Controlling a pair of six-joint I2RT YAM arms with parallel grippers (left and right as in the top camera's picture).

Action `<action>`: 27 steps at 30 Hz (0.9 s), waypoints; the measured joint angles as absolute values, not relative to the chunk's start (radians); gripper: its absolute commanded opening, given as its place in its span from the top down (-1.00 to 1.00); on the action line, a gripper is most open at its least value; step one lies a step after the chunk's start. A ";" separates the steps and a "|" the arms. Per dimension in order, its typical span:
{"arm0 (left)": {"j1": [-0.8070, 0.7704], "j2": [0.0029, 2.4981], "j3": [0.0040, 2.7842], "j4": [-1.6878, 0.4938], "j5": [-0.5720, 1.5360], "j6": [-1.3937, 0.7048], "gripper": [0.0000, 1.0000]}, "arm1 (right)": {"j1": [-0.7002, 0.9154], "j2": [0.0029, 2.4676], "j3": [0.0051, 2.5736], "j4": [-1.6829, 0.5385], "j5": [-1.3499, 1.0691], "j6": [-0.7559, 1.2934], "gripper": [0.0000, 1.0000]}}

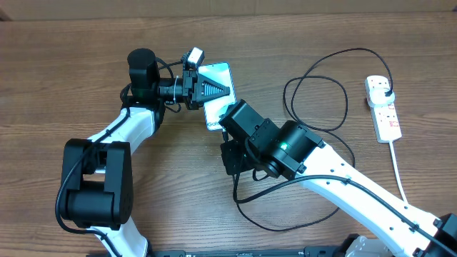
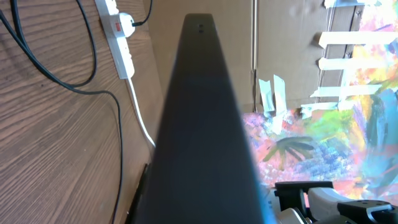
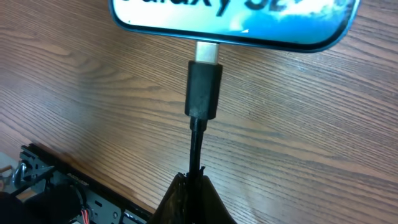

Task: Plug charger to phone and switch on socket
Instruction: 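Push the plug up into the phone's port with the right gripper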

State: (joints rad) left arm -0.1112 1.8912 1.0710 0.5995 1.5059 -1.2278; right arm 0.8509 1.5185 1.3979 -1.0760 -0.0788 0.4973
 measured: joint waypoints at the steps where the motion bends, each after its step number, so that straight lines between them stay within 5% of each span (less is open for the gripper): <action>1: -0.111 1.891 1.071 0.599 1.504 -1.228 0.92 | 0.851 1.518 1.398 -1.072 -0.079 0.498 0.92; 19: -0.109 1.891 1.077 0.601 1.492 -1.227 0.91 | 0.852 1.519 1.398 -0.965 0.054 0.425 0.91; 27: -0.104 1.891 1.084 0.600 1.518 -1.223 0.91 | 0.850 1.519 1.399 -0.925 0.089 0.403 0.43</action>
State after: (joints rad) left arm -0.1036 1.8912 1.0836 0.6003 1.5185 -1.2232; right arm 0.8505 1.5188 1.3991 -0.9249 0.0895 0.4030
